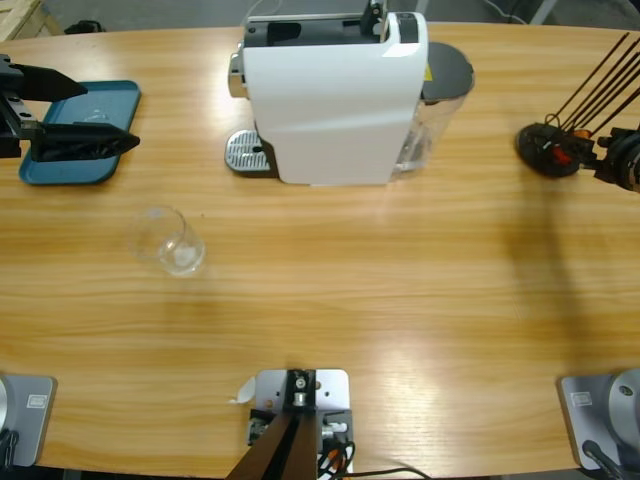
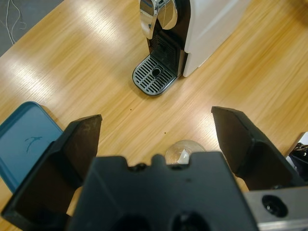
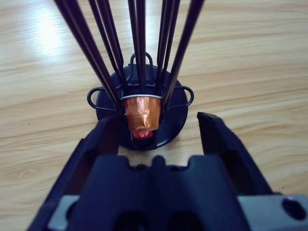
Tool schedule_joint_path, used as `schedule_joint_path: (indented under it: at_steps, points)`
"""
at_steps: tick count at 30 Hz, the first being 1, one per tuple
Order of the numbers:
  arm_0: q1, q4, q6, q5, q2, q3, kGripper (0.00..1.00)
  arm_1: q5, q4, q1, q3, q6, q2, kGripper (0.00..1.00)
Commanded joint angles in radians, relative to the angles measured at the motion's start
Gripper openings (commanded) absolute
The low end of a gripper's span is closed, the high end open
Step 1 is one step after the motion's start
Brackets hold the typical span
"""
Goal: Pour coffee
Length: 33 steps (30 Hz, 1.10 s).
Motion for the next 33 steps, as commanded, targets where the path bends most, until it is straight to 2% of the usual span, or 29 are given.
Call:
schedule_joint_path:
  at_steps: [1,9,10,13,16,20,22,33]
  points:
    - [0.01,-0.011,-0.015,0.015,0.032,0.027,0.996,-0.011,-0.01,-0.001,0.012,-0.025,0.03,0.513]
    - [0.01,-0.011,-0.016,0.015,0.03,0.028,0.996,-0.005,-0.014,-0.002,0.01,-0.033,0.031,0.488]
    - [0.01,-0.011,-0.018,0.015,0.03,0.027,0.996,-0.005,-0.02,-0.003,0.011,-0.034,0.031,0.41]
    - [0.01,-0.011,-0.018,0.015,0.029,0.027,0.996,-0.005,-0.029,-0.011,0.012,-0.04,0.033,0.354]
    - [0.01,-0.011,-0.019,0.015,0.028,0.029,0.996,-0.005,-0.038,-0.012,0.016,-0.05,0.033,0.154]
    - [0.01,-0.011,-0.019,0.015,0.029,0.029,0.996,-0.004,-0.041,-0.012,0.018,-0.05,0.032,0.11]
    - [0.01,-0.011,-0.019,0.015,0.029,0.029,0.996,0.003,-0.044,-0.012,0.018,-0.054,0.031,0.012]
    - [0.01,-0.011,-0.024,0.015,0.023,0.052,0.996,0.022,-0.022,-0.012,0.002,-0.068,-0.019,0.0]
